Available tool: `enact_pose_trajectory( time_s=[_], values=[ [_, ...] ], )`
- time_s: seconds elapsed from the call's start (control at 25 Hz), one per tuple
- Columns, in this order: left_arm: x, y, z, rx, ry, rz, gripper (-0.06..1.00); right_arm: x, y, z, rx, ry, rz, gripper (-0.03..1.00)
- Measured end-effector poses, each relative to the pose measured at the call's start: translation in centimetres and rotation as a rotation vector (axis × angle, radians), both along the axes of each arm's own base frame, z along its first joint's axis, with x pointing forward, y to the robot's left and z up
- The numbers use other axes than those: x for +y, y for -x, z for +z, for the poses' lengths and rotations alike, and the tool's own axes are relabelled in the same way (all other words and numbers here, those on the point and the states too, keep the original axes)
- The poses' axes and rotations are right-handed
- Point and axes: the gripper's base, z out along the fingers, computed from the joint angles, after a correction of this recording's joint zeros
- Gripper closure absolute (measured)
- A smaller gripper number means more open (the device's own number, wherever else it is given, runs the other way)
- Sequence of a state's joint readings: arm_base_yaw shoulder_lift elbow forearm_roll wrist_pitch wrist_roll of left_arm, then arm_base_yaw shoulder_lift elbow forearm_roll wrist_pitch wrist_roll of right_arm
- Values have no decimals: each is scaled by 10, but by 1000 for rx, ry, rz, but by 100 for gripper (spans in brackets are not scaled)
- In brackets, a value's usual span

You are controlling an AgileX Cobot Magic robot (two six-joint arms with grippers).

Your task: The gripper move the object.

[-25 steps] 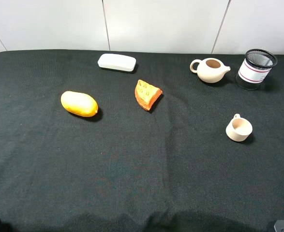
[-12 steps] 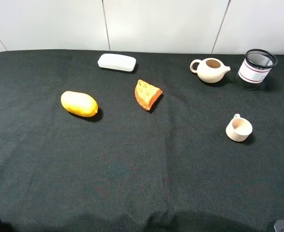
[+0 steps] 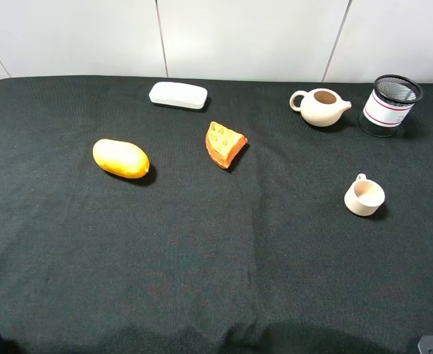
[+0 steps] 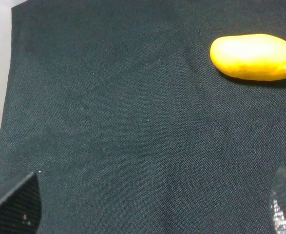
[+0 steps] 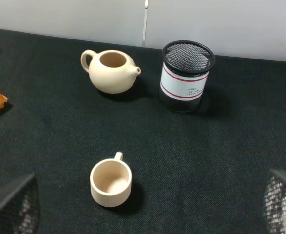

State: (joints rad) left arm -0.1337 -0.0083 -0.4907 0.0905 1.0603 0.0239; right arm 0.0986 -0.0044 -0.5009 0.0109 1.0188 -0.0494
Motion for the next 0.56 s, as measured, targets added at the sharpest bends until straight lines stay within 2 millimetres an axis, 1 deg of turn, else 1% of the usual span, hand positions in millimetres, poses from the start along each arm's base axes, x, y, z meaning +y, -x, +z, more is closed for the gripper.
enact_pose_trajectory(
  time_s=[0.56],
  values=[
    [0,0,0,0,0,0,-5,0,0,0,0,0,0,27]
  ],
)
